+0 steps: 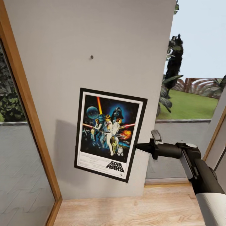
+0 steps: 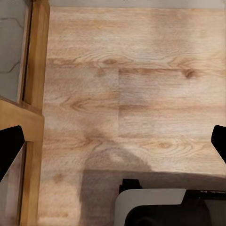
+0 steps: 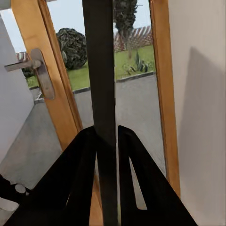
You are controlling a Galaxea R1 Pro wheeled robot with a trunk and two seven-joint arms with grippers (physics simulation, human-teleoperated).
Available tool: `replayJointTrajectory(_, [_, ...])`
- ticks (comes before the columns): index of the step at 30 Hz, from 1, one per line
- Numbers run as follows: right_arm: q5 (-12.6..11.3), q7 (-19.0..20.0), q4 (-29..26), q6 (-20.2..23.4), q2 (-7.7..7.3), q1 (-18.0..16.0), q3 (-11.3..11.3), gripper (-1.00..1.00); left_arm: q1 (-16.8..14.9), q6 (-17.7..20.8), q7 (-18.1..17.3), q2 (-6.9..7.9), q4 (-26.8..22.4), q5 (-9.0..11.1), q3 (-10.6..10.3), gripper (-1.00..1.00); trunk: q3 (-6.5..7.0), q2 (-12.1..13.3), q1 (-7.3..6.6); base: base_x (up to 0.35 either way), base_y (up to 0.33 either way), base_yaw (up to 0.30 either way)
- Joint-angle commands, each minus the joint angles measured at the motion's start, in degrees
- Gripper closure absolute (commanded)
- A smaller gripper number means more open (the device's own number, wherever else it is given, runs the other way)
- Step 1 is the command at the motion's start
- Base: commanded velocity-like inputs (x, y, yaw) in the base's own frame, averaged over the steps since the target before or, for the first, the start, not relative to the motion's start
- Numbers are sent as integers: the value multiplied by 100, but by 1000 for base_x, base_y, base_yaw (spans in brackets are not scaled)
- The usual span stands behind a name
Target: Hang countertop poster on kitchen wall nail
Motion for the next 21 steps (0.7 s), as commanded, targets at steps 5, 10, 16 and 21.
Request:
replayJointTrajectory(5, [-32,24,-327,722,55,-359,5,100,3,-9,-41,0,-3,1,29,-100,-1,-3,2,0,0,0])
replayJointTrajectory(10, [-21,19,-437,1299,79,-898,16,100,1,-10,-40,2,-3,1,29,-100,-1,-3,2,0,0,0])
replayJointTrajectory(16, [4,10,-446,1938,85,-1546,24,100,1,-11,-40,5,-3,-1,29,-100,-1,-3,2,0,0,0])
replayJointTrajectory(21, [16,-258,-261,2367,86,-2592,542,100,2,-11,-40,5,-3,2,29,-100,-1,-3,2,0,0,0])
